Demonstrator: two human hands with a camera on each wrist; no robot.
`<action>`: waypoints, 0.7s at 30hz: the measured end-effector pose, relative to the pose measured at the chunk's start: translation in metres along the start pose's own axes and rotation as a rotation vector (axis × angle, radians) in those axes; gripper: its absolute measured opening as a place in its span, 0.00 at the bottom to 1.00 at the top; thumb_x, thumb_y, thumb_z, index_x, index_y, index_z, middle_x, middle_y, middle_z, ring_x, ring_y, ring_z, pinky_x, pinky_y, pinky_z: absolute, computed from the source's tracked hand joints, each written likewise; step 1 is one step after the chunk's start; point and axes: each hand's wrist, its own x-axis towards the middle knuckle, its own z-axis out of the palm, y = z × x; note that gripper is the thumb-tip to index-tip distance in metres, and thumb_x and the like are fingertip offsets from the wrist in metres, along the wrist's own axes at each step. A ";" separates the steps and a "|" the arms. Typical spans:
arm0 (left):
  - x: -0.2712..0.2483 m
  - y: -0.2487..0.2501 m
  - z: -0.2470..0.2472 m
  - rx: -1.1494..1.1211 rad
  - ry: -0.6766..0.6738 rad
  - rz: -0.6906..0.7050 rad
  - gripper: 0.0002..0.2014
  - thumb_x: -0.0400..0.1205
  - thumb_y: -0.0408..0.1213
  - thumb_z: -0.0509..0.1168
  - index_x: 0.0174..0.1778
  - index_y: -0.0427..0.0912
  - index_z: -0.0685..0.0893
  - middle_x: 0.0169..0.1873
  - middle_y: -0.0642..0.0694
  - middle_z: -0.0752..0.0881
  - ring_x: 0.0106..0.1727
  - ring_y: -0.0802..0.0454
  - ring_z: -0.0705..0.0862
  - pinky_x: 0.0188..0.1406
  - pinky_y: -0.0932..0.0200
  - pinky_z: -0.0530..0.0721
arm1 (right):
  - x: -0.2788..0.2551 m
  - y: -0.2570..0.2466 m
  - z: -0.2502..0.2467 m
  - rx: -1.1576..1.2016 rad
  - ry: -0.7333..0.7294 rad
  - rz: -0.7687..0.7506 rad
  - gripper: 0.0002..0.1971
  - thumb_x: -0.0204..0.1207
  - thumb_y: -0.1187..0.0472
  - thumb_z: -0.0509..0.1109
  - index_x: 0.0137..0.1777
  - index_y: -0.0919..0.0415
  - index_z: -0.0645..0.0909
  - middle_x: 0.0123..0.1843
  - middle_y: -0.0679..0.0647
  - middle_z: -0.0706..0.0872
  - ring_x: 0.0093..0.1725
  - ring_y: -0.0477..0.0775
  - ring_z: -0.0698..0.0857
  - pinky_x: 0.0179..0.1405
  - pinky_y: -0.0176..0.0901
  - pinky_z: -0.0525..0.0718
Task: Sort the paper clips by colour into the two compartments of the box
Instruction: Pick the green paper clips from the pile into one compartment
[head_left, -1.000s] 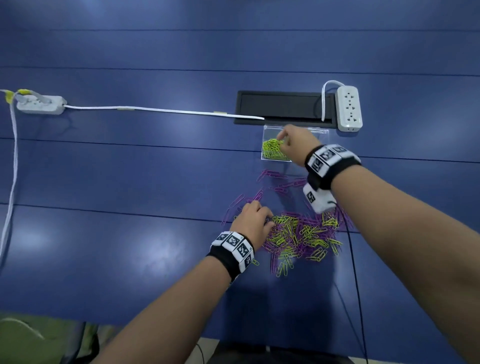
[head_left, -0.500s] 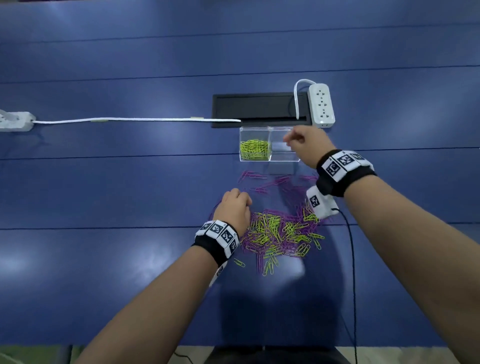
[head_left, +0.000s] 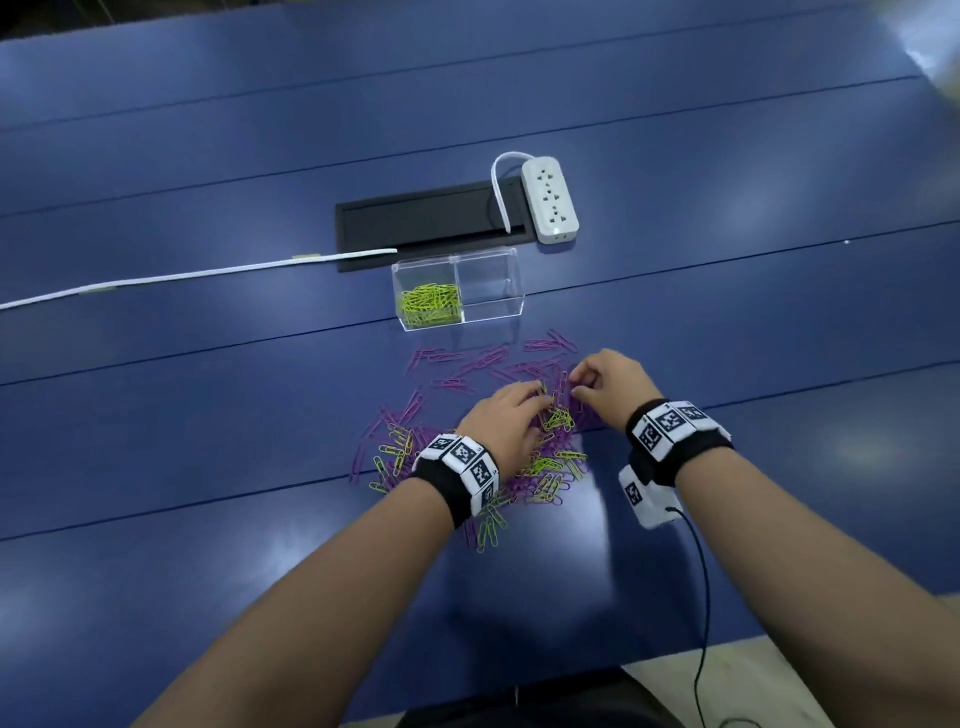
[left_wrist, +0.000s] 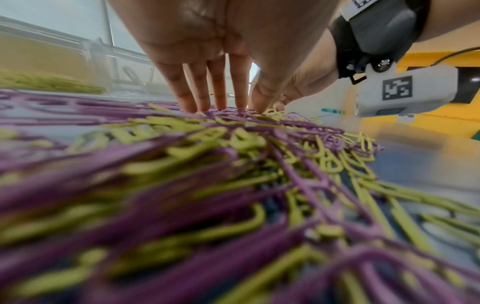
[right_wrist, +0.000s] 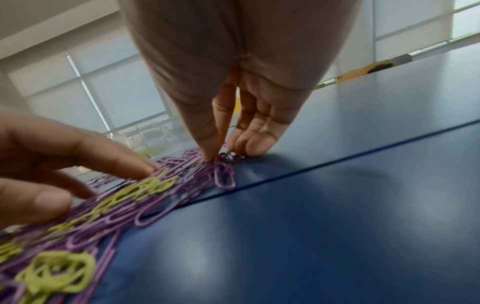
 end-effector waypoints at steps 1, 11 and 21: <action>-0.002 -0.004 -0.001 0.001 0.005 -0.010 0.24 0.80 0.38 0.62 0.74 0.46 0.74 0.77 0.47 0.70 0.78 0.46 0.68 0.72 0.46 0.72 | -0.001 0.003 -0.001 0.012 0.012 0.009 0.04 0.71 0.65 0.73 0.45 0.59 0.86 0.42 0.53 0.81 0.39 0.50 0.79 0.50 0.41 0.79; 0.002 -0.006 -0.017 -0.033 0.155 -0.111 0.09 0.83 0.35 0.59 0.55 0.43 0.82 0.58 0.48 0.80 0.59 0.47 0.77 0.60 0.49 0.77 | -0.008 0.016 -0.009 0.048 0.115 0.105 0.05 0.72 0.66 0.68 0.44 0.58 0.84 0.43 0.52 0.81 0.42 0.50 0.78 0.48 0.38 0.76; 0.023 -0.003 -0.014 0.033 0.024 -0.130 0.11 0.84 0.33 0.60 0.59 0.38 0.83 0.58 0.43 0.77 0.63 0.45 0.74 0.63 0.48 0.76 | -0.011 0.017 -0.008 0.208 0.064 0.194 0.07 0.71 0.67 0.68 0.48 0.57 0.81 0.38 0.50 0.84 0.41 0.51 0.82 0.47 0.39 0.79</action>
